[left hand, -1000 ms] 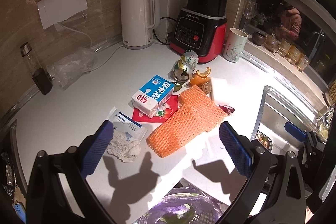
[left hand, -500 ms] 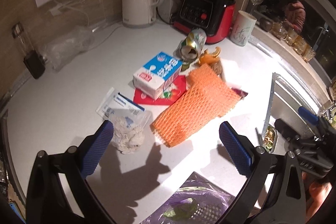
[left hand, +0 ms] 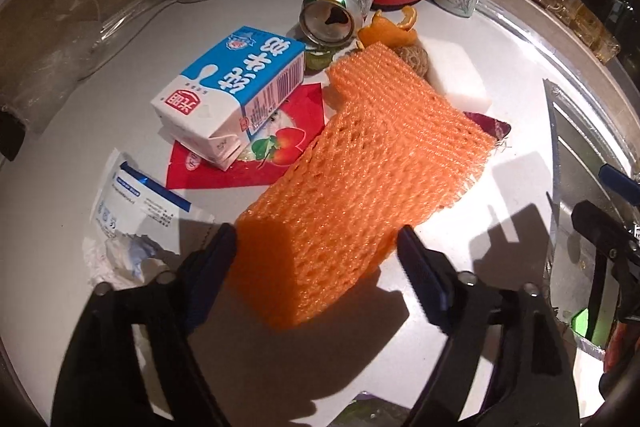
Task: Collect trash
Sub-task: 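Grasp the orange foam net with the left tool and lift it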
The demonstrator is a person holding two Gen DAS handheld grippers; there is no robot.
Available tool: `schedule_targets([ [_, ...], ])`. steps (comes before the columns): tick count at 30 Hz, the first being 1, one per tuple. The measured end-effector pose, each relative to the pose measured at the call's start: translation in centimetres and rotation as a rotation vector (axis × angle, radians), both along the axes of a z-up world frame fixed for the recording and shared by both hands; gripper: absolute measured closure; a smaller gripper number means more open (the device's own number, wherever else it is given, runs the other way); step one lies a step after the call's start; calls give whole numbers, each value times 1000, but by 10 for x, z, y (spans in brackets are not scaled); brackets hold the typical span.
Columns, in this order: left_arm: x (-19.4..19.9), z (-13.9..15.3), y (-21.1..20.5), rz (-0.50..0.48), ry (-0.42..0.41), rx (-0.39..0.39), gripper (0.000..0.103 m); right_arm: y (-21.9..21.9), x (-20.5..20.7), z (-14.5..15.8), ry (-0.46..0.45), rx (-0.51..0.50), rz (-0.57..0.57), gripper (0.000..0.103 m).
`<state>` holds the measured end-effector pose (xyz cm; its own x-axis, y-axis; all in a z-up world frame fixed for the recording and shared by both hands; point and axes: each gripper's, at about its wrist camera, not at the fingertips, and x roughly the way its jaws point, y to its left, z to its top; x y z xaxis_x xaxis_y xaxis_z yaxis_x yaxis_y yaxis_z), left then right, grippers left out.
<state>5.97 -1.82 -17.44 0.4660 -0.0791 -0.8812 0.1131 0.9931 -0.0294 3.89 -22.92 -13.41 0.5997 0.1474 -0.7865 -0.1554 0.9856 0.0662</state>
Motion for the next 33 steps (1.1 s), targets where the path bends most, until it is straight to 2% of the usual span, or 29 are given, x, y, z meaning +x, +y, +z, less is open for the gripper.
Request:
schedule_targets([
  [2, 3, -6, 1, 12, 18, -2, 52, 1, 5, 0, 0, 1, 11, 2],
  [4, 3, -3, 3, 17, 10, -1, 58, 3, 9, -1, 0, 5, 22, 2],
  [8, 4, 2, 4, -10, 15, -13, 88, 12, 16, -1, 6, 25, 55, 2],
  [11, 2, 4, 10, -21, 18, -45, 94, 21, 20, -2, 13, 31, 73, 2],
  [14, -1, 4, 19, -29, 34, -118, 94, 25, 20, -3, 16, 38, 80, 2],
  [15, -1, 4, 21, -30, 38, -133, 88, 25, 19, -3, 19, 42, 80, 2],
  [16, 0, 4, 23, -37, 46, -144, 76, 25, 19, -3, 22, 46, 78, 2],
  [17, 1, 4, 23, -49, 59, -145, 35, 25, 18, -4, 26, 53, 78, 2],
  [18, 2, 5, 23, -55, 63, -138, 8, 23, 18, -5, 30, 61, 78, 2],
  [21, 0, 11, 25, -73, 9, -131, 7, 19, 15, -7, 36, 65, 70, 2],
  [28, 2, 1, 16, -124, 11, -5, 7, 15, 11, -16, 57, 88, 50, 2],
  [29, 1, -1, 14, -118, 1, 16, 10, 16, 11, -16, 56, 88, 52, 2],
  [31, 0, -7, 13, -119, 5, 38, 28, 20, 12, -16, 54, 81, 58, 2],
  [33, -3, -7, 14, -113, -19, 34, 35, 24, 12, -15, 51, 71, 67, 2],
])
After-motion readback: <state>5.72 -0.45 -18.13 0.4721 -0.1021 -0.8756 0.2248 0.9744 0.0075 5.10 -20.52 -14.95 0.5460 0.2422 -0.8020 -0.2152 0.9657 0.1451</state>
